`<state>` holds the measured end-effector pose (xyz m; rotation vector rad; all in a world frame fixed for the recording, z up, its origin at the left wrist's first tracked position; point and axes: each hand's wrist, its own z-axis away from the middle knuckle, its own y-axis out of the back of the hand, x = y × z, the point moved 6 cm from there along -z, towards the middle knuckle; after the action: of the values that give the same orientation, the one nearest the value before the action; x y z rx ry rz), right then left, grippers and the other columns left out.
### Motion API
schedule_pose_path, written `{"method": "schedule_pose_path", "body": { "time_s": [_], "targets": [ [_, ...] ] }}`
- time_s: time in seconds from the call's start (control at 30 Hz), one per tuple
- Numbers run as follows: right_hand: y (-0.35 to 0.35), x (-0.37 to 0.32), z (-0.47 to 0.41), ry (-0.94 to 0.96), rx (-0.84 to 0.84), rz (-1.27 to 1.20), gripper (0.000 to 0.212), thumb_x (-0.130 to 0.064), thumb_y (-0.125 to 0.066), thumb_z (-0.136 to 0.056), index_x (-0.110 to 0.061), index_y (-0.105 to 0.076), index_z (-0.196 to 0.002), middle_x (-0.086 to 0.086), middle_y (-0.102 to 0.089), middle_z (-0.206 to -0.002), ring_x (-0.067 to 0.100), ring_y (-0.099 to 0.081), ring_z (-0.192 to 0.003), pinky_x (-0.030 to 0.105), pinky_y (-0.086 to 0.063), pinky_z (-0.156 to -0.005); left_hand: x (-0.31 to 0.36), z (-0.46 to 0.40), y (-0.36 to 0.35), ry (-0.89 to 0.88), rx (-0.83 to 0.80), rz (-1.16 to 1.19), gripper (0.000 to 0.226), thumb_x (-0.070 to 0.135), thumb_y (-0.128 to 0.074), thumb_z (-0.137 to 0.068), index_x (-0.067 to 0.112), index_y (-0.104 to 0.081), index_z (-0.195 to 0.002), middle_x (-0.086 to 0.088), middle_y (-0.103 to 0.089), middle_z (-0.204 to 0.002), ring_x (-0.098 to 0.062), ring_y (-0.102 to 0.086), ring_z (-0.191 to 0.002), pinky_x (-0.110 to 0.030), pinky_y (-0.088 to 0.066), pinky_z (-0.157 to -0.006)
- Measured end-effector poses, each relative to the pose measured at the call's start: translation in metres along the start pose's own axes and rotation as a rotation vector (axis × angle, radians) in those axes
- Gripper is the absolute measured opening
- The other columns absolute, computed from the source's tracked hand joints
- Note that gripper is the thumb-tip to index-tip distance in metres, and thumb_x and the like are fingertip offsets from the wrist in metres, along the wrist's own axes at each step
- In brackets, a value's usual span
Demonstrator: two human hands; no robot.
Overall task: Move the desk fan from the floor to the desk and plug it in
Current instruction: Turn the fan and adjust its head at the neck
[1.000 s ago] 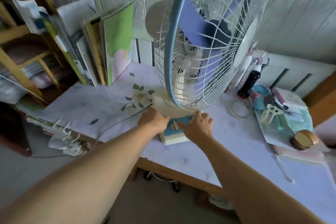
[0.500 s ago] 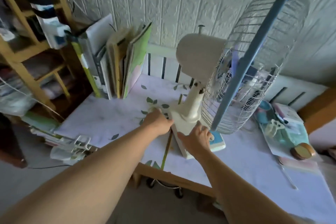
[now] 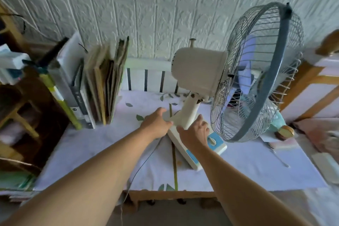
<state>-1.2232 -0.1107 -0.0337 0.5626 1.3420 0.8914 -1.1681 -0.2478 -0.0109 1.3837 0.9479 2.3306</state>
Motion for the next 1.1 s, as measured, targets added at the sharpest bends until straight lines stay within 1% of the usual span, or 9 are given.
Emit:
{"method": "schedule_pose_path", "body": {
  "time_s": [0.2,0.4,0.5,0.63,0.8,0.87,0.93,1.03,1.1],
  "targets": [
    [-0.004,-0.008,-0.026,-0.013,0.002,-0.067,0.086,-0.036,-0.062,-0.081,-0.005,-0.014,-0.145,0.023,-0.035,-0.137,0.036,-0.035,-0.123,0.043,-0.030,-0.107,0.011,-0.030,-0.003,-0.001,-0.009,-0.015,0.055,0.037,-0.050,-0.092,0.030,-0.029,-0.143,-0.008,-0.047,-0.141,-0.028,-0.051,-0.119,-0.031,-0.041,-0.089],
    [-0.008,-0.005,-0.043,-0.049,0.055,-0.120,0.083,-0.032,-0.063,-0.083,-0.005,-0.014,-0.144,0.023,-0.035,-0.136,0.035,-0.036,-0.122,0.043,-0.032,-0.104,0.017,-0.062,-0.007,-0.054,-0.063,0.034,0.053,0.034,-0.048,-0.092,0.033,-0.031,-0.141,-0.005,-0.048,-0.139,-0.019,-0.053,-0.096,-0.028,-0.043,-0.078],
    [-0.014,-0.004,-0.049,-0.074,0.094,-0.157,0.086,-0.033,-0.066,-0.082,-0.007,-0.014,-0.145,0.021,-0.038,-0.134,0.035,-0.038,-0.119,0.043,-0.033,-0.100,0.020,-0.080,-0.009,-0.106,-0.103,0.051,0.050,0.029,-0.049,-0.091,0.035,-0.036,-0.140,-0.002,-0.048,-0.142,-0.019,-0.054,-0.105,-0.026,-0.044,-0.081],
    [-0.018,-0.007,-0.053,-0.115,0.167,-0.232,0.087,-0.033,-0.068,-0.079,-0.012,-0.016,-0.145,0.019,-0.045,-0.126,0.033,-0.042,-0.112,0.045,-0.038,-0.097,0.028,-0.104,-0.007,-0.223,-0.156,0.006,0.048,0.020,-0.050,-0.092,0.032,-0.042,-0.137,-0.001,-0.048,-0.142,-0.021,-0.052,-0.123,-0.031,-0.045,-0.096],
    [-0.015,-0.015,-0.058,-0.151,0.349,-0.346,0.066,-0.029,-0.072,-0.079,-0.008,-0.035,-0.129,0.015,-0.050,-0.116,0.030,-0.048,-0.107,0.043,-0.045,-0.091,0.044,-0.125,-0.010,-0.406,-0.330,0.040,0.048,0.017,-0.058,-0.090,0.023,-0.045,-0.136,-0.002,-0.054,-0.136,-0.016,-0.053,-0.121,-0.024,-0.043,-0.094],
    [-0.016,-0.017,-0.061,-0.190,0.431,-0.362,0.063,-0.025,-0.074,-0.076,-0.005,-0.041,-0.125,0.017,-0.055,-0.117,0.031,-0.053,-0.104,0.043,-0.048,-0.087,0.052,-0.127,-0.012,-0.485,-0.394,0.055,0.043,0.018,-0.061,-0.088,0.019,-0.052,-0.130,-0.002,-0.059,-0.130,-0.016,-0.058,-0.111,-0.024,-0.049,-0.088],
    [-0.016,-0.024,-0.062,-0.206,0.511,-0.360,0.064,-0.023,-0.076,-0.074,-0.006,-0.043,-0.126,0.016,-0.060,-0.115,0.030,-0.056,-0.100,0.035,-0.047,-0.081,0.059,-0.134,-0.014,-0.556,-0.444,0.039,0.034,0.019,-0.061,-0.088,0.011,-0.060,-0.121,-0.007,-0.064,-0.123,-0.019,-0.063,-0.099,-0.019,-0.048,-0.074],
    [-0.018,-0.024,-0.068,-0.248,0.551,-0.375,0.069,-0.029,-0.076,-0.074,-0.010,-0.040,-0.129,0.014,-0.064,-0.113,0.030,-0.060,-0.098,0.029,-0.043,-0.073,0.074,-0.132,-0.010,-0.599,-0.555,0.159,0.028,0.021,-0.069,-0.077,0.004,-0.066,-0.099,-0.012,-0.069,-0.102,-0.028,-0.064,-0.097,-0.034,-0.052,-0.083],
    [-0.018,-0.023,-0.071,-0.279,0.570,-0.385,0.063,-0.029,-0.074,-0.075,-0.011,-0.041,-0.126,0.014,-0.067,-0.109,0.031,-0.062,-0.094,0.028,-0.040,-0.067,0.082,-0.129,-0.008,-0.639,-0.600,0.229,0.022,0.021,-0.074,-0.067,0.008,-0.064,-0.082,-0.010,-0.066,-0.082,-0.025,-0.063,-0.087,-0.040,-0.050,-0.084]
  ]
}}
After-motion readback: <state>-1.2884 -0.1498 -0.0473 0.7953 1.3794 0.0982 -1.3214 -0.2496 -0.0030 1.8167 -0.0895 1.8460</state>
